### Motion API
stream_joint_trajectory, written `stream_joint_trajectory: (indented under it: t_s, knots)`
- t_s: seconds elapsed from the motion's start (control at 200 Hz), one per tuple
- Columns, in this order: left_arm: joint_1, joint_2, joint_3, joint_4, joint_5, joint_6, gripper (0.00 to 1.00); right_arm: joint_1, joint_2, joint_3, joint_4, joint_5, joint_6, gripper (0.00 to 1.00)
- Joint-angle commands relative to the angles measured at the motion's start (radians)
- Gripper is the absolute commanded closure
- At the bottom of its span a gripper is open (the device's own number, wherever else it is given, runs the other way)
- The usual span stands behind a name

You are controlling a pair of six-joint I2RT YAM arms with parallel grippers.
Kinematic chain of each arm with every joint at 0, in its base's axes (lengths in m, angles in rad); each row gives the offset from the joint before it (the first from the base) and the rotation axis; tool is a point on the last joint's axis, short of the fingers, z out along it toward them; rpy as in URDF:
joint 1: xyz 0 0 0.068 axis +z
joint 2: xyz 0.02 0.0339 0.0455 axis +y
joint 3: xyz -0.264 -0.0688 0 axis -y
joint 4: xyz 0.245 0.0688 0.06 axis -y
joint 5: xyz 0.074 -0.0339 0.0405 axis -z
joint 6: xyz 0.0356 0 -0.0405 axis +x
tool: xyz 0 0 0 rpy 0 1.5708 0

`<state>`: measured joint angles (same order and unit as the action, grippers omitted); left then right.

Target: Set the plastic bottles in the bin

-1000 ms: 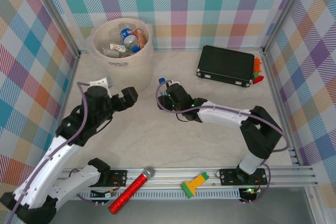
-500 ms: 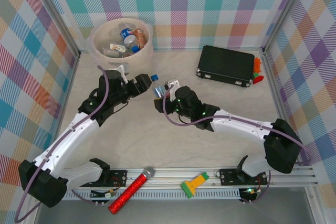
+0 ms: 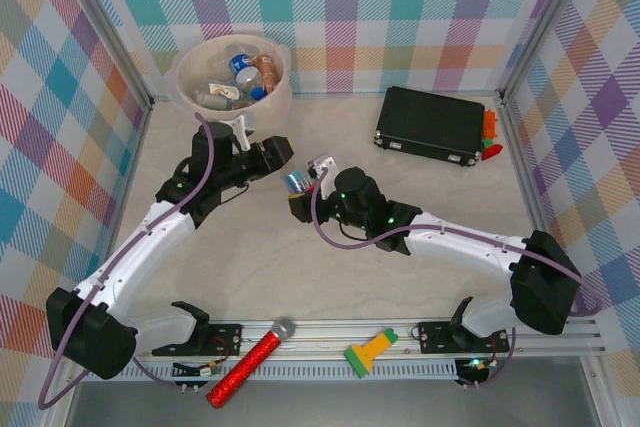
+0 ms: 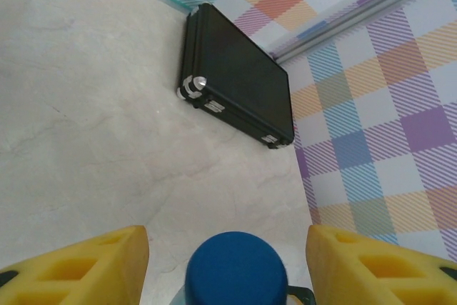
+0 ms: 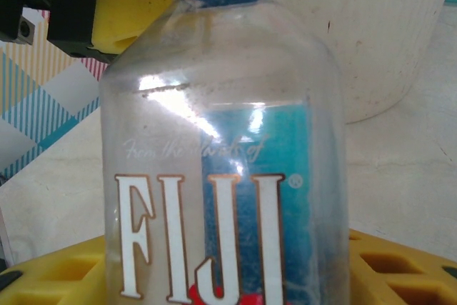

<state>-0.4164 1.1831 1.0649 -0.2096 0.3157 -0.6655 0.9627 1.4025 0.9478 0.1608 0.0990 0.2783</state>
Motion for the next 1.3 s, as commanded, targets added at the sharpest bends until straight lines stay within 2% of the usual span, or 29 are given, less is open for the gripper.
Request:
stream_joint_trajectory:
  t_s: [0.0,0.21,0.26,0.335,0.38,0.505,0.605,0.66,0.695,0.845,1.055,1.295]
  knots:
    - [0.007,0.006,0.034,0.016,0.057,0.021,0.42,0.005,-0.019,-0.004,0.032,-0.013,-0.016,0.42]
    - [0.007,0.004,0.028,0.01,0.08,0.039,0.56,0.005,-0.01,0.003,0.025,-0.009,-0.012,0.42]
    - [0.007,0.004,0.028,0.005,0.082,0.045,0.61,0.005,-0.009,0.005,0.027,-0.012,-0.01,0.42]
    - [0.007,0.002,0.032,-0.008,0.073,0.057,0.74,0.005,-0.009,0.007,0.025,-0.014,-0.005,0.41]
    - [0.007,-0.003,0.032,-0.008,0.073,0.061,0.77,0.005,-0.012,0.008,0.022,-0.015,-0.002,0.4]
    - [0.007,-0.015,0.043,-0.015,0.07,0.061,0.77,0.005,-0.021,0.006,0.017,0.006,0.011,0.29]
    - [0.007,-0.032,0.059,-0.042,0.056,0.067,0.77,0.005,-0.03,0.0,0.017,0.034,0.028,0.14]
    - [0.007,-0.045,0.067,-0.057,0.042,0.074,0.77,0.005,-0.036,-0.003,0.017,0.047,0.032,0.11]
    - [0.005,-0.053,0.072,-0.06,0.033,0.079,0.77,0.005,-0.042,-0.008,0.017,0.058,0.037,0.0]
    - [0.005,-0.087,0.097,-0.129,-0.023,0.099,0.77,0.004,-0.09,-0.032,0.017,0.09,0.023,0.01]
    - [0.002,-0.126,0.163,-0.184,-0.113,0.121,0.77,-0.005,-0.213,-0.079,0.004,0.205,-0.042,0.01]
    - [0.0,-0.154,0.351,-0.309,-0.263,0.216,0.77,-0.048,-0.358,-0.185,0.056,0.269,-0.049,0.01]
